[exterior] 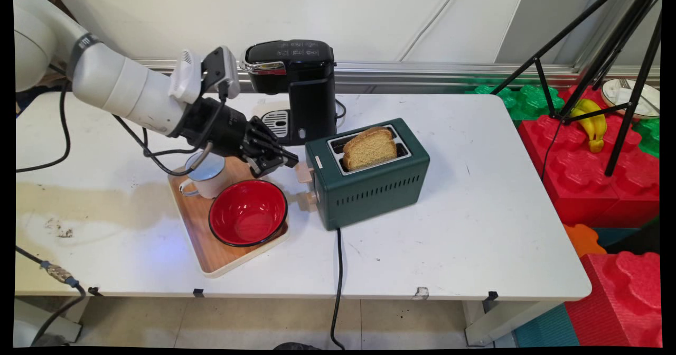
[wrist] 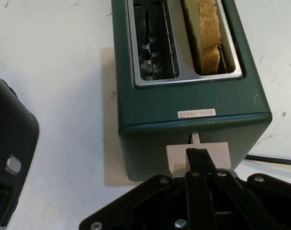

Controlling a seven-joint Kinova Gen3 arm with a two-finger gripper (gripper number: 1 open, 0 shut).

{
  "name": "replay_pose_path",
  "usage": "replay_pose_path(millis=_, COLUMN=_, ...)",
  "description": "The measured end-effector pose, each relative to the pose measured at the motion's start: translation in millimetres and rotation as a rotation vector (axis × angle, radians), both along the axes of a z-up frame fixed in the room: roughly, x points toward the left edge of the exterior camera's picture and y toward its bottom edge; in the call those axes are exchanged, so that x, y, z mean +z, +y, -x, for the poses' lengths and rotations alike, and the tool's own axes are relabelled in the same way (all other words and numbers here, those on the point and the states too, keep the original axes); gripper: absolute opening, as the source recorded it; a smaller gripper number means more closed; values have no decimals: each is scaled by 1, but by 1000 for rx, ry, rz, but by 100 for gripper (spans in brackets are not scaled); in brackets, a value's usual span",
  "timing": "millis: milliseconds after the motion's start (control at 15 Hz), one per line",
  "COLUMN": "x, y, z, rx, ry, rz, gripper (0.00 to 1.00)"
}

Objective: Press the toaster switch

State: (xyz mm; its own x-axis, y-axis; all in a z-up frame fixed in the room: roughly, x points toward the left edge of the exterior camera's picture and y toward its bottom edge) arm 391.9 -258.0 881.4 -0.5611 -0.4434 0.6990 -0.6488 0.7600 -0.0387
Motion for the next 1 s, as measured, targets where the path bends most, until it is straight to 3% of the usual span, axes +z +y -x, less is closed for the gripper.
replay_pose_path(millis=1000, x=-37, y=-12, z=16, rx=9, ry=13, rz=-16, gripper=0)
